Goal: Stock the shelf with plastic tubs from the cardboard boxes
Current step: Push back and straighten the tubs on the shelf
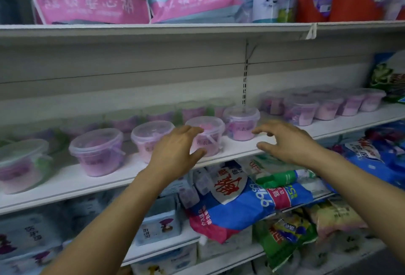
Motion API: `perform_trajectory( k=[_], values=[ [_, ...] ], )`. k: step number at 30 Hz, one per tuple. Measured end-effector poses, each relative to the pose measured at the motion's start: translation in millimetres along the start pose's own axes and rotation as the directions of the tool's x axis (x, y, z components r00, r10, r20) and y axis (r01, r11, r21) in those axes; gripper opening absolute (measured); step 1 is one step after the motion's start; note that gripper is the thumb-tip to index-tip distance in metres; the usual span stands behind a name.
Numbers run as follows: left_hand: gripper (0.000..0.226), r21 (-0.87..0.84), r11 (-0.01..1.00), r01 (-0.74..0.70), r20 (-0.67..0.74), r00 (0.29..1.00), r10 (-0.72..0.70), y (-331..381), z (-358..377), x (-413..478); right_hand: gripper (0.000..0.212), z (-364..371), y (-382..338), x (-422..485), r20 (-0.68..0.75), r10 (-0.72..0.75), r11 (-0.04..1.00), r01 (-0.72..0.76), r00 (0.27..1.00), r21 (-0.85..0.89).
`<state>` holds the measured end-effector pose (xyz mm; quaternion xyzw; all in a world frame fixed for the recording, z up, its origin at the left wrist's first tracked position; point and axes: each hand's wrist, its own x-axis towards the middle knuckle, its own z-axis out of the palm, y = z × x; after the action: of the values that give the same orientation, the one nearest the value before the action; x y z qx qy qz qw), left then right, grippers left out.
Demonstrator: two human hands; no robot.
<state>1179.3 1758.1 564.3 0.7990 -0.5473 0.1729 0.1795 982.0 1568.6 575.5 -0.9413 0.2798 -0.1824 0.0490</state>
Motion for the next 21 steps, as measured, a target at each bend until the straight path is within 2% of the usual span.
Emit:
perform_trajectory(
  k=[5,8,11,14,21],
  values=[
    [0.060,0.183,0.981,0.058,-0.081,0.996,-0.043,12.1,34.4,40.8,0.050,9.4,39.3,53.3,-0.065,-0.062,0.998,0.064,0.996,0.027],
    [0.063,0.252,0.966,0.063,-0.056,0.997,-0.050,10.6,43.0,47.4,0.057,20.7,54.8,74.9,-0.048,-0.096,0.995,0.097,0.994,0.003],
    [0.054,0.230,0.971,0.057,-0.085,0.996,-0.038,10.1,45.2,49.6,0.055,28.5,64.3,91.8,-0.057,-0.151,0.988,0.152,0.987,0.012],
    [0.048,0.214,0.974,0.076,-0.107,0.993,-0.054,12.0,44.5,52.4,0.044,34.8,72.0,105.7,-0.103,-0.202,0.978,0.206,0.974,0.029],
    [0.043,0.226,0.954,0.197,-0.129,0.977,-0.171,18.0,54.6,69.1,0.035,37.7,79.7,119.8,-0.121,-0.319,0.946,0.324,0.940,0.024]
  ],
)
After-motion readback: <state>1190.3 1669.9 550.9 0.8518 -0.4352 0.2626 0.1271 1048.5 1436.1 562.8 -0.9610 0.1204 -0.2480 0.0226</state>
